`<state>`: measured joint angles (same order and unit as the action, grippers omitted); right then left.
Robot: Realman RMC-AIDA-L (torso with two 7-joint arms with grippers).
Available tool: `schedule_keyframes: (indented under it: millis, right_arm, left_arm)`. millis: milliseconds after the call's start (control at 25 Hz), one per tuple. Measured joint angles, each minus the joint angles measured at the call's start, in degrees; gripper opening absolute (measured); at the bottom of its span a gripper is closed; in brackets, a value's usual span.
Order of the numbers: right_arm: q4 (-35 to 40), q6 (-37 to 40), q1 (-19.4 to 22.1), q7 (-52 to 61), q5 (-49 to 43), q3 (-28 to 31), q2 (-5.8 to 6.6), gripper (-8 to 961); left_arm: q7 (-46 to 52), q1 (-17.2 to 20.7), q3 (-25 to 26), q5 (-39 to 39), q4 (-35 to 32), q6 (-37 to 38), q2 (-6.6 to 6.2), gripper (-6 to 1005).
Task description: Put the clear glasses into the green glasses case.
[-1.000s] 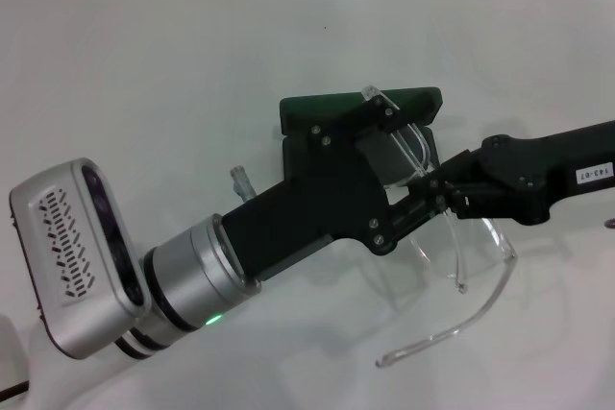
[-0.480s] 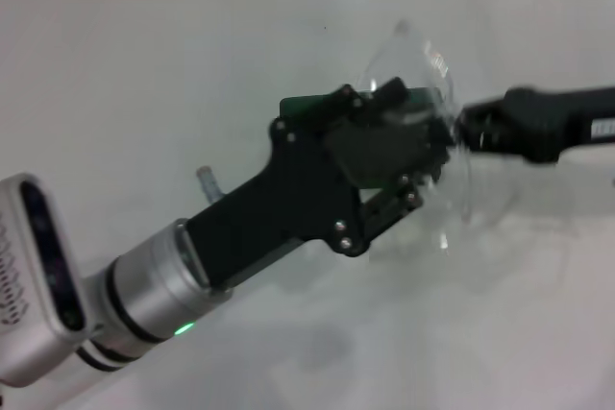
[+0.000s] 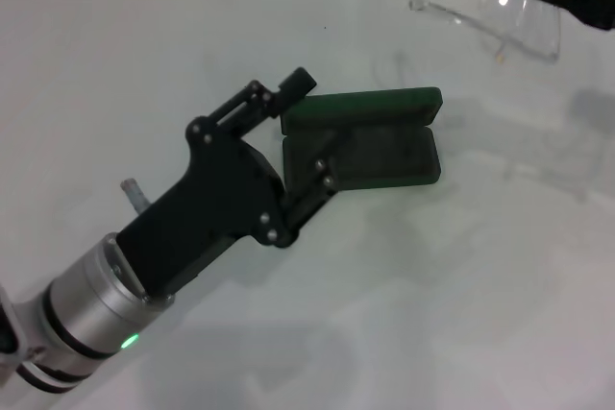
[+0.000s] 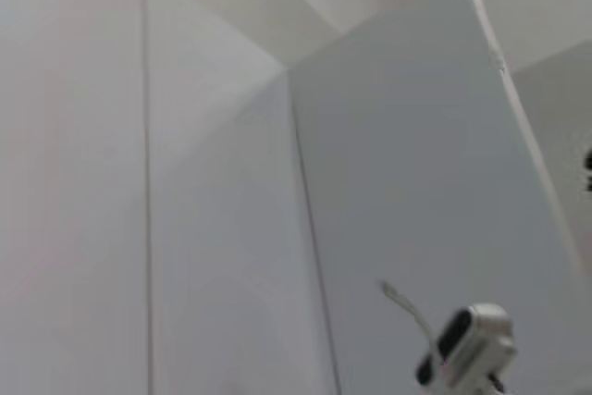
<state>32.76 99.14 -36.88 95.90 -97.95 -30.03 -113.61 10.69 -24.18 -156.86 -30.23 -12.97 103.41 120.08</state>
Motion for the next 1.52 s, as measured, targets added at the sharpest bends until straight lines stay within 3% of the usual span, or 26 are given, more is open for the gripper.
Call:
schedule_keyframes:
  millis: [280,560,1160,1520]
  right_arm:
    - [-2.34,-1.82,-2.09,-0.49,1.73,-1.35,-0.85,117]
    - [-3.69,-3.85,-4.86,0.06,1.76,-10.25,-1.64,117]
    - [-5.46,-4.20,-5.77,0.16,1.55,-27.06,-1.29,121]
    - [-4.19,0.99,-6.03,-0.29,-1.07,-30.53,-1.38,126]
  left_arm:
    - [-2.53,-3.52,-0.25,9.27,-1.06,-0.58,0.45,533]
    - [-2.27,-6.51,-0.21,13.74,-2.34,-0.58,0.35,533]
    - [-1.80,-4.65,5.21,13.11,-2.24,0.09,-0.02,533]
    - [-1.81,-4.72,5.25,13.09,-2.15,0.11,-0.02,533]
